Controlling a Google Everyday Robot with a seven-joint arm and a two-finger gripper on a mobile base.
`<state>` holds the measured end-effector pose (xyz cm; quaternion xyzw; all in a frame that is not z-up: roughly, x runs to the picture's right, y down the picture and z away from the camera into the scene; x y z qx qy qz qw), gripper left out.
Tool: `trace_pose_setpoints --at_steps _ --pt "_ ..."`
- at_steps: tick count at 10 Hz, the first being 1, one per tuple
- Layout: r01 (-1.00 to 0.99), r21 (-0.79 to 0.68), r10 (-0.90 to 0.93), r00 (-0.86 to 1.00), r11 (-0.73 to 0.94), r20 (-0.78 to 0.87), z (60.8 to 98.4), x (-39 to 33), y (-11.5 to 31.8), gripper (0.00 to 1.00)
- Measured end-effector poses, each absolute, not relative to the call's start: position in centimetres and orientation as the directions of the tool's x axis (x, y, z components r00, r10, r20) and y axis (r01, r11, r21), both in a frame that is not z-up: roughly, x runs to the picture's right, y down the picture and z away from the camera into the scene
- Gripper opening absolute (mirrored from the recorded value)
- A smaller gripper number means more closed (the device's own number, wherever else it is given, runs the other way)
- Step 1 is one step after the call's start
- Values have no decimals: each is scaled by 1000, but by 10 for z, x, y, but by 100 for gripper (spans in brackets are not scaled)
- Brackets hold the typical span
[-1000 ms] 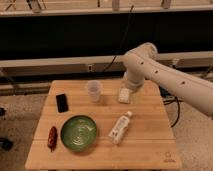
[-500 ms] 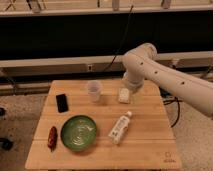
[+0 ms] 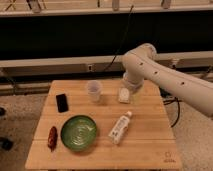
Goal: Move the arm in a circular motion
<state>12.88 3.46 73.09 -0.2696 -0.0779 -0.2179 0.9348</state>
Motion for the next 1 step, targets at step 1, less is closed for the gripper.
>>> trace_pose_setpoints --at_steps 1 --pt "452 -469 -368 891 759 264 731 129 34 80"
